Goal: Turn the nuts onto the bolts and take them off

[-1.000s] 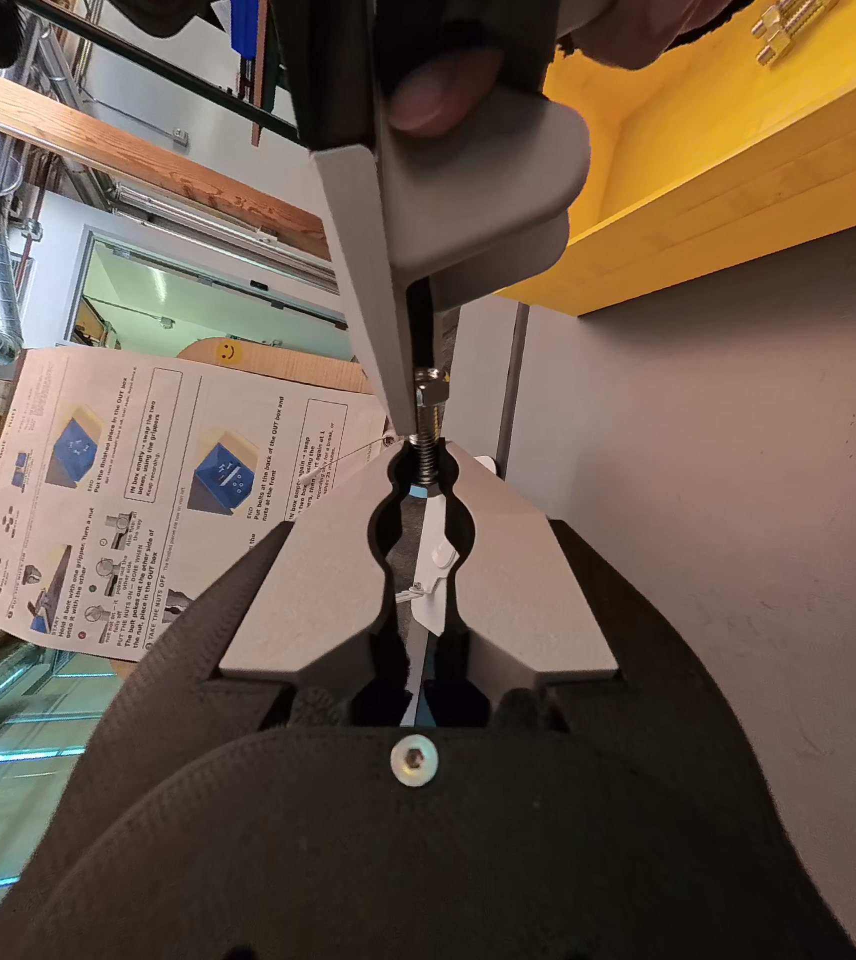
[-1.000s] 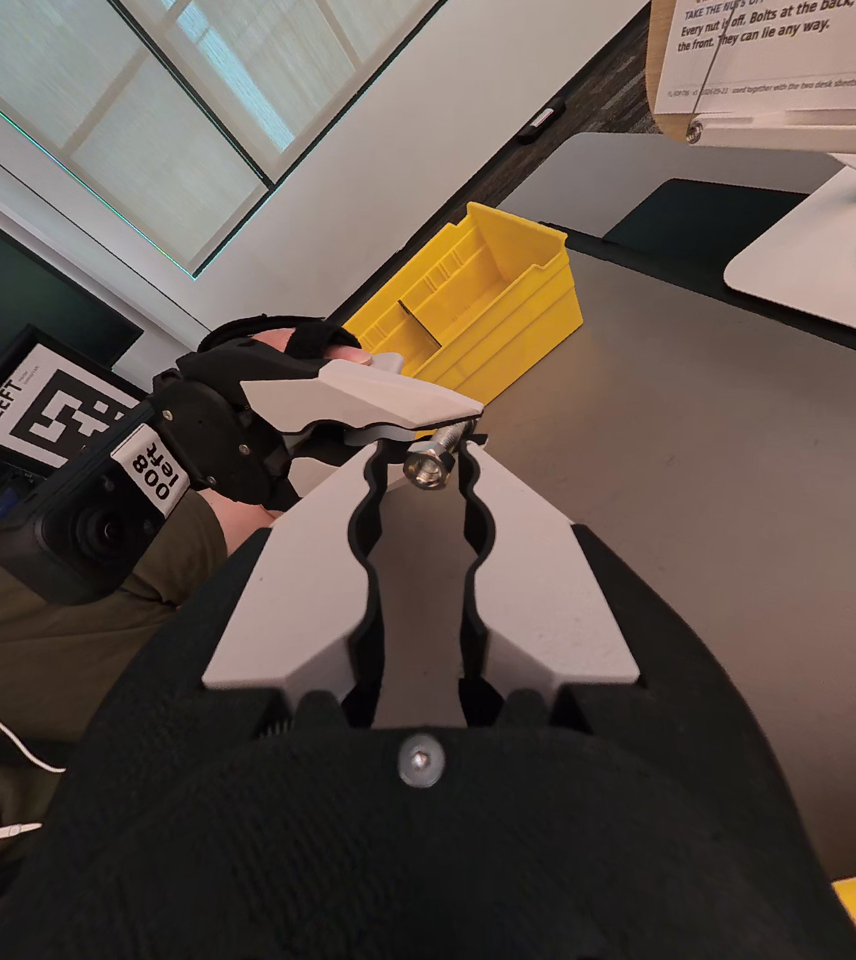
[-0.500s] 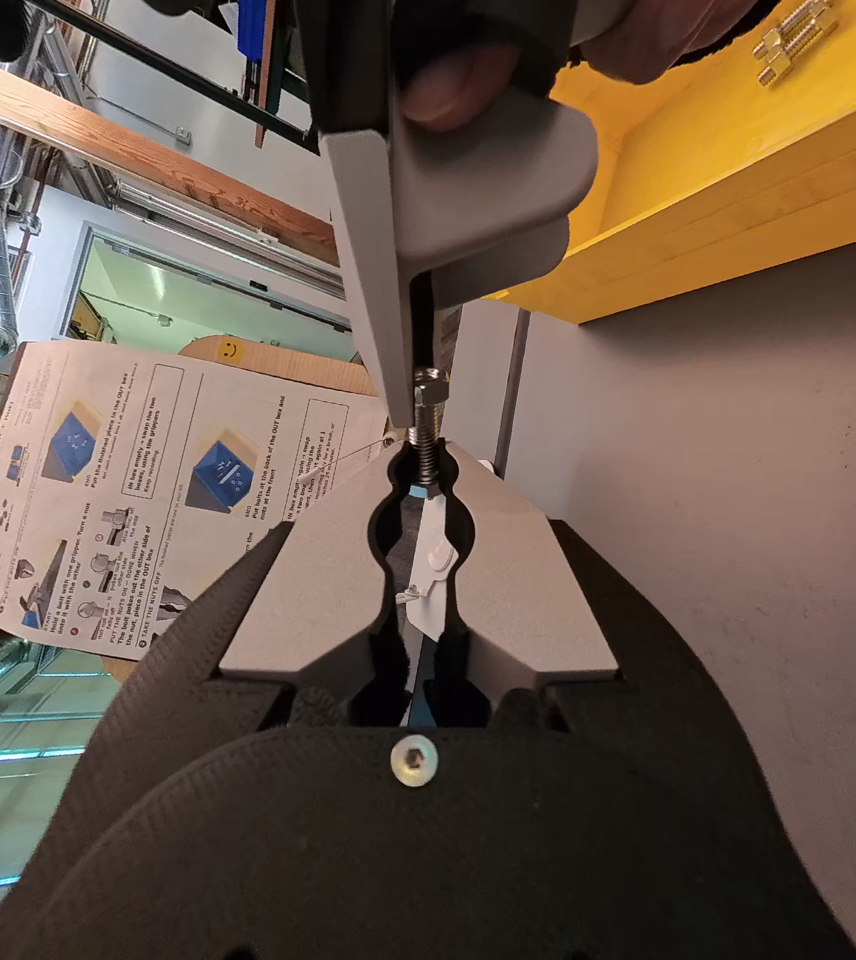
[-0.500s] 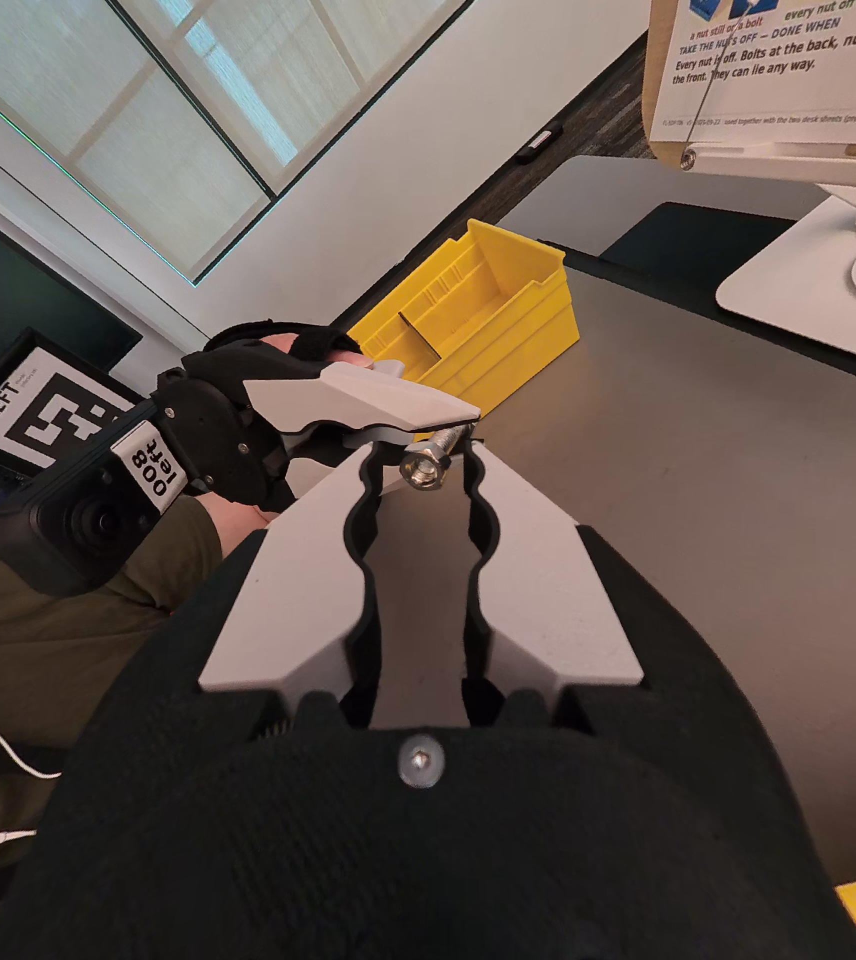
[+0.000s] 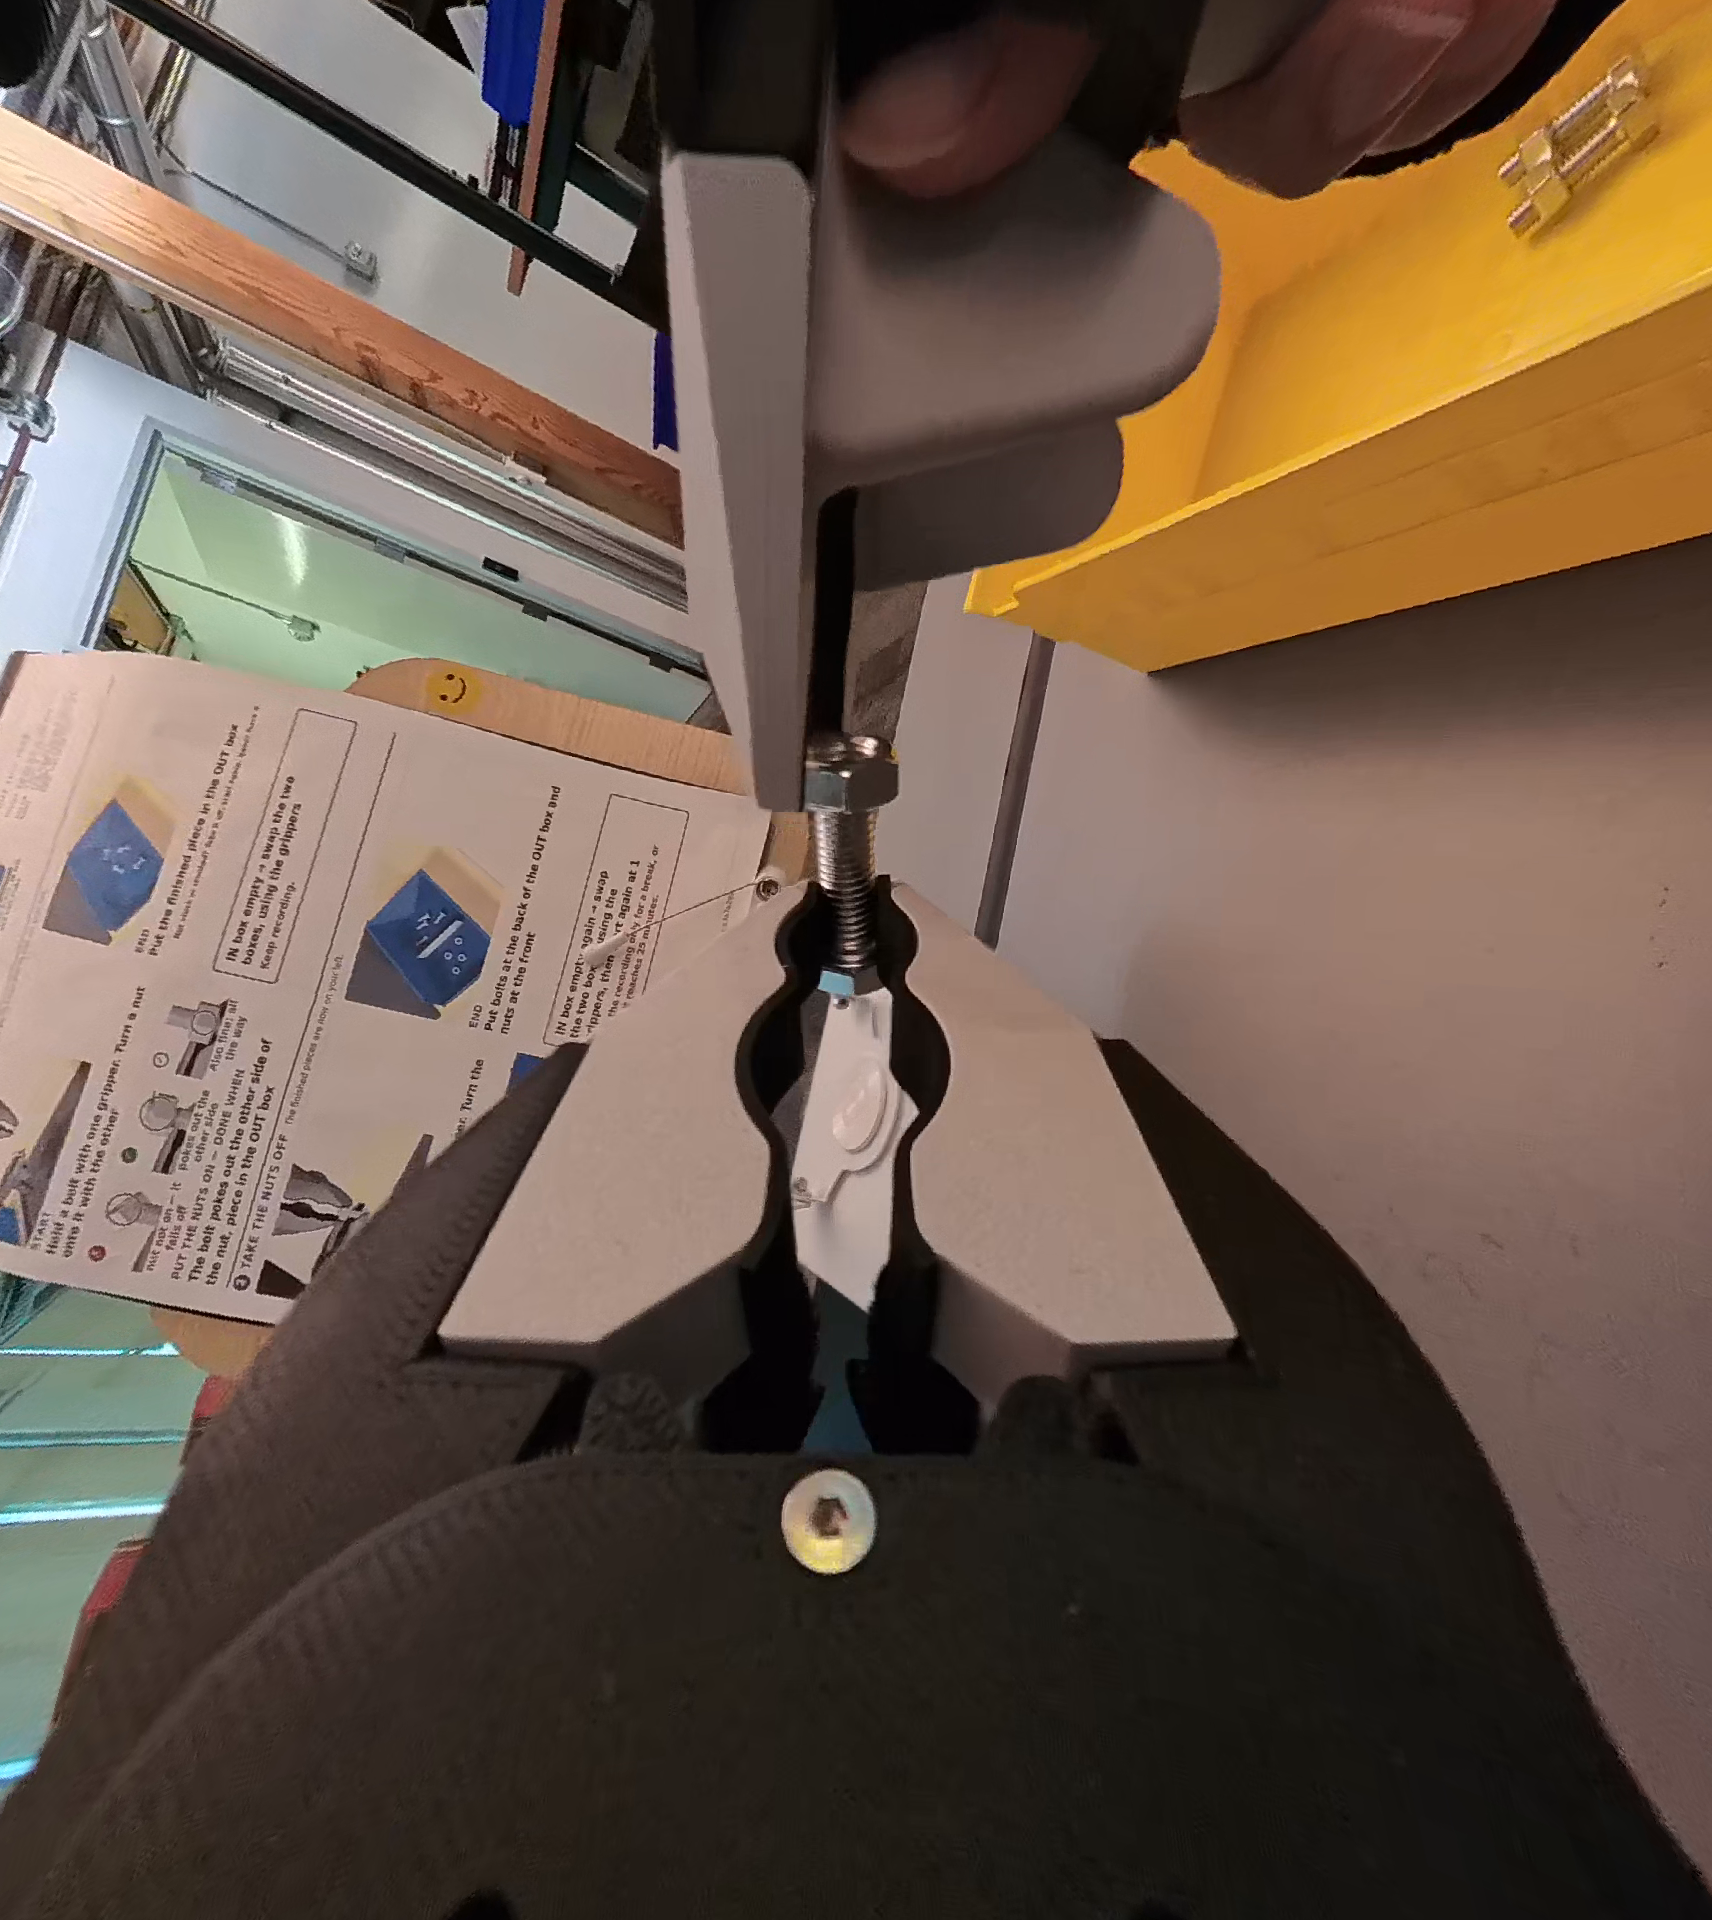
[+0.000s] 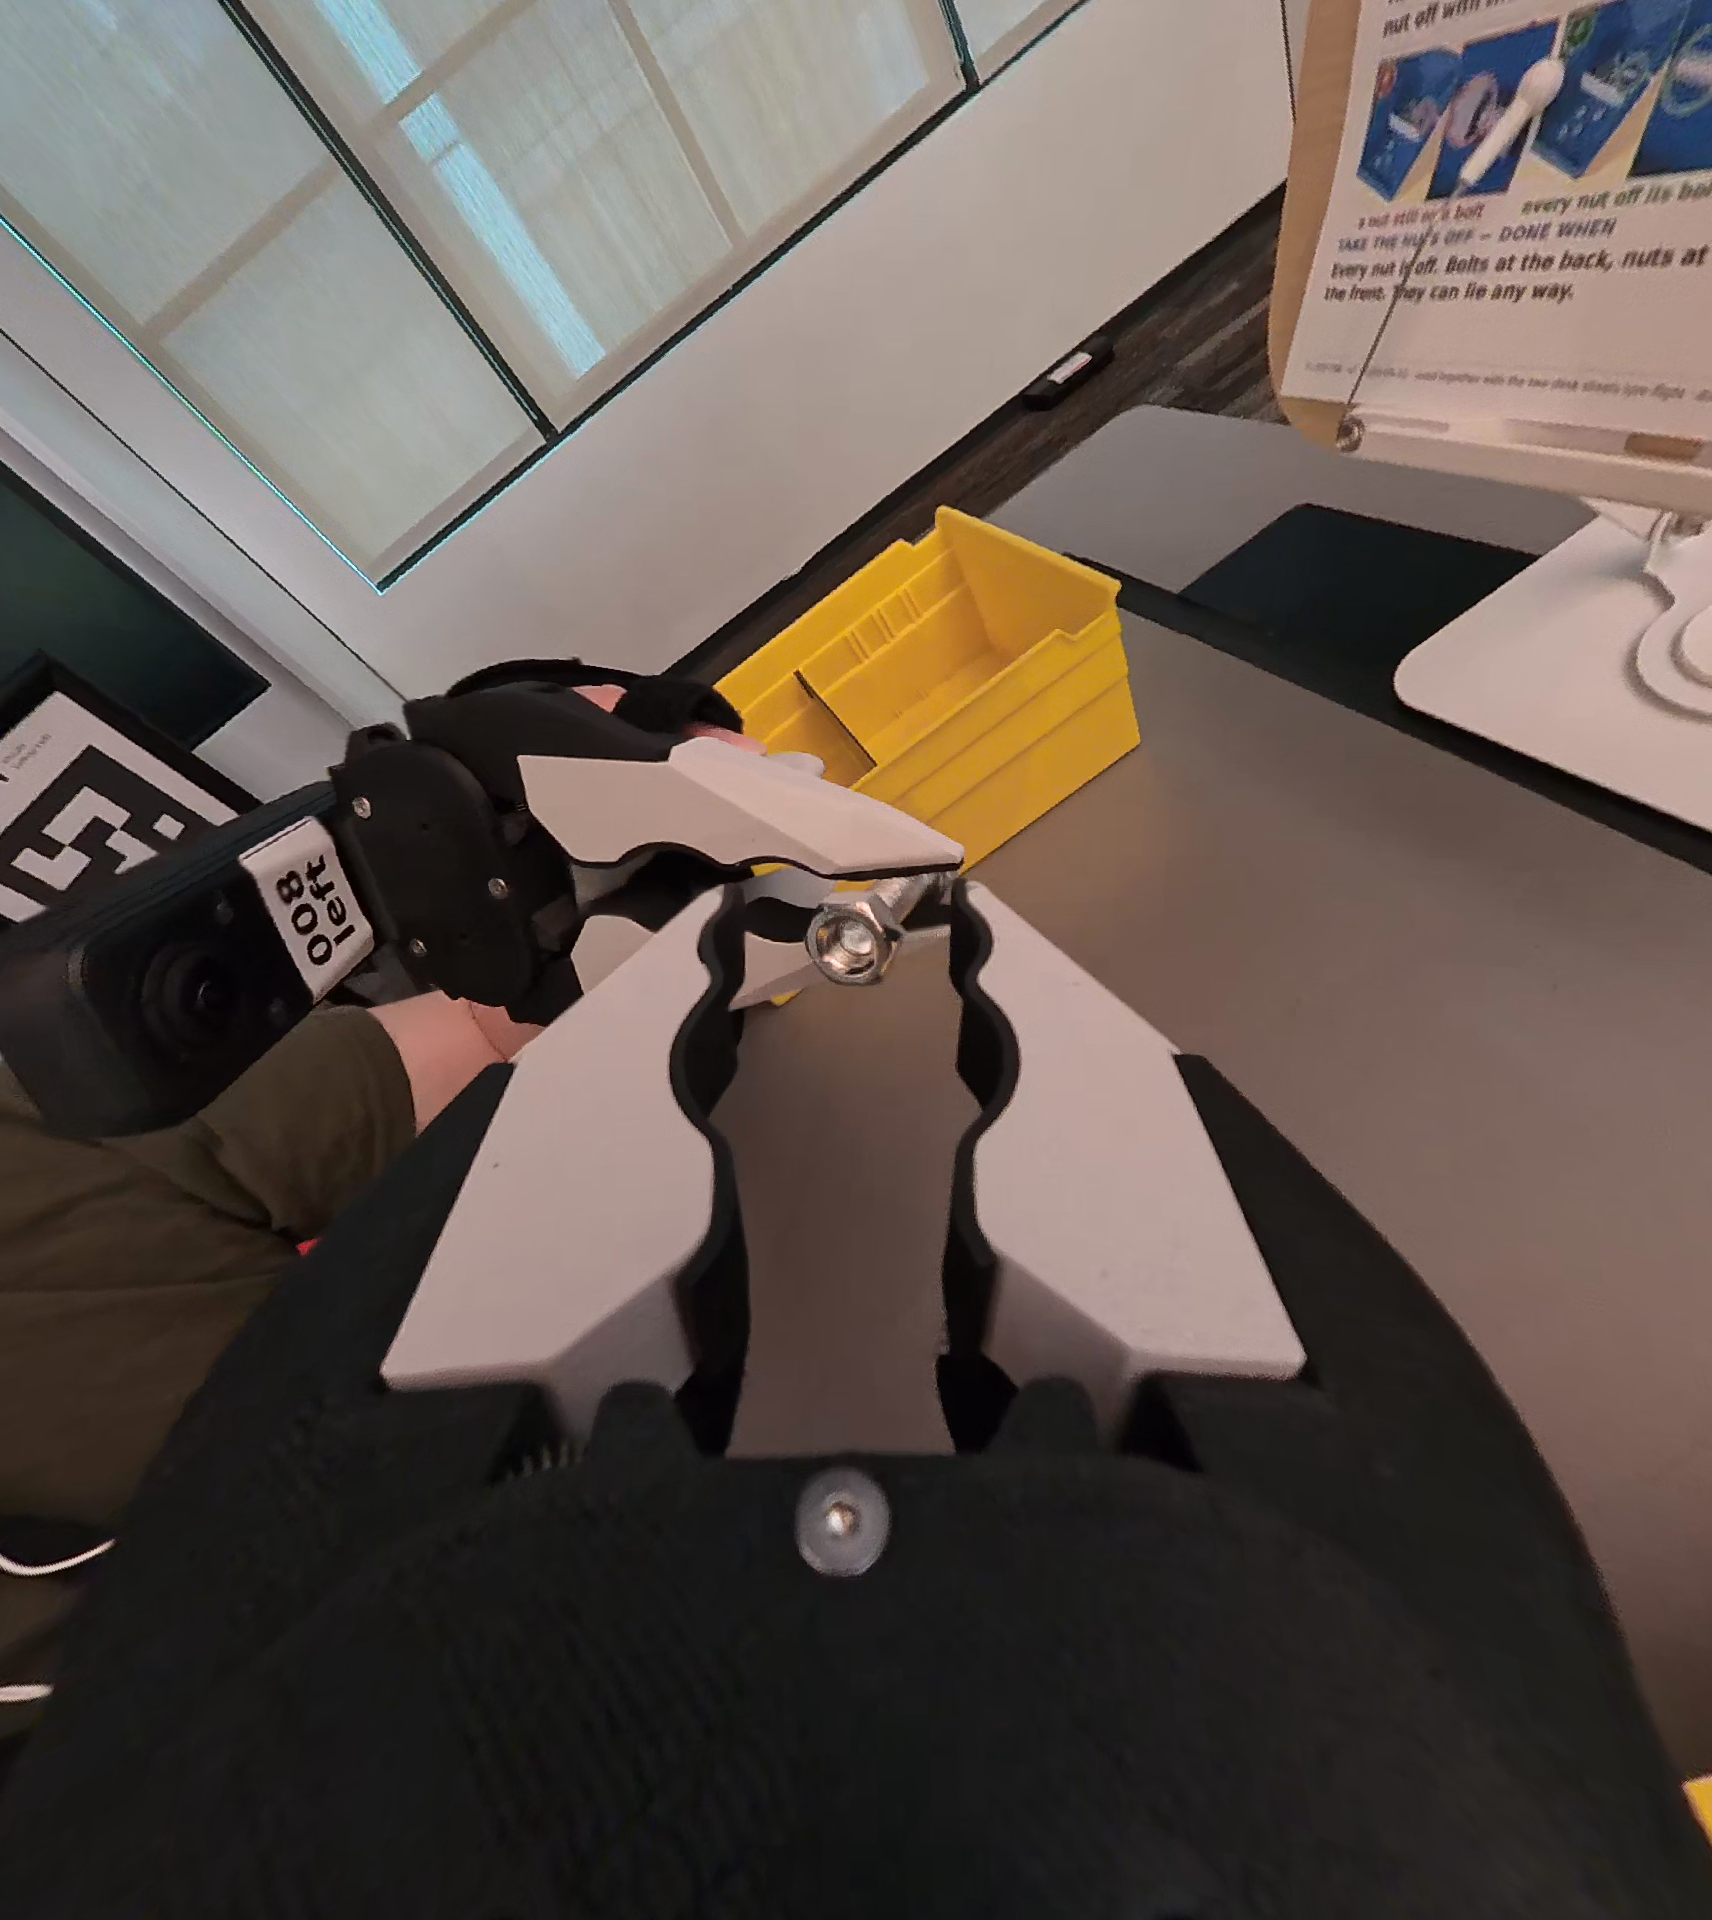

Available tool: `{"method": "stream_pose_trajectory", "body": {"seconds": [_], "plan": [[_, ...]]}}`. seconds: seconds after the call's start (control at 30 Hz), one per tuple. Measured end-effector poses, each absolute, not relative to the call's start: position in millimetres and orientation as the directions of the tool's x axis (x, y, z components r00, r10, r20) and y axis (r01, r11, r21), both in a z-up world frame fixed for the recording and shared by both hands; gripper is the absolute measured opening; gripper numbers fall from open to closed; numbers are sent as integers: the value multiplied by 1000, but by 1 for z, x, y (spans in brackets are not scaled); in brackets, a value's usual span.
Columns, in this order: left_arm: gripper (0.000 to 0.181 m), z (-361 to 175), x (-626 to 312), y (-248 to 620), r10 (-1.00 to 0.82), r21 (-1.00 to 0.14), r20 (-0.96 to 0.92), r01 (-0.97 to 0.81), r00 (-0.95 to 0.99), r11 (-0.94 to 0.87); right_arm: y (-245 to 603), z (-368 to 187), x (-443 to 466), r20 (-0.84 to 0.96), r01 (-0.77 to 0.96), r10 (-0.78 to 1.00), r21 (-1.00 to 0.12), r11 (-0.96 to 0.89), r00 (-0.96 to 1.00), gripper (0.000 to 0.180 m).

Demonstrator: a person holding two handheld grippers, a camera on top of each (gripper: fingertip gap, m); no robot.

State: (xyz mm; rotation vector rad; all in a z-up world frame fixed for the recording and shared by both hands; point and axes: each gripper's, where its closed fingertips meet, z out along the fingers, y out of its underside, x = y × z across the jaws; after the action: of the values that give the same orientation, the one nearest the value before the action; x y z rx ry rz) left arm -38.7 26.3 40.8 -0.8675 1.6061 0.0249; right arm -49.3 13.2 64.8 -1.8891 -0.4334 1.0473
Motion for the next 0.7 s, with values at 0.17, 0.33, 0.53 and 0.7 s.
{"method": "stream_pose_trajectory", "body": {"seconds": [0.17,0.33,0.53,0.7], "plan": [[7,44,-39,24,-590,-533,-806,-493,47,688,13,73,-49,-420,-99,690,-886,-454,589,48],[7,48,-40,26,-672,-624,-737,-451,68,639,10,84,-53,-363,-97,731,-920,-380,578,51],[7,52,-41,28,-746,-707,-661,-403,83,581,12,86,-51,-350,-102,744,-928,-359,569,55],[7,60,-44,27,-802,-774,-590,-345,90,531,9,99,-49,-174,-42,782,-982,-186,599,60]]}}
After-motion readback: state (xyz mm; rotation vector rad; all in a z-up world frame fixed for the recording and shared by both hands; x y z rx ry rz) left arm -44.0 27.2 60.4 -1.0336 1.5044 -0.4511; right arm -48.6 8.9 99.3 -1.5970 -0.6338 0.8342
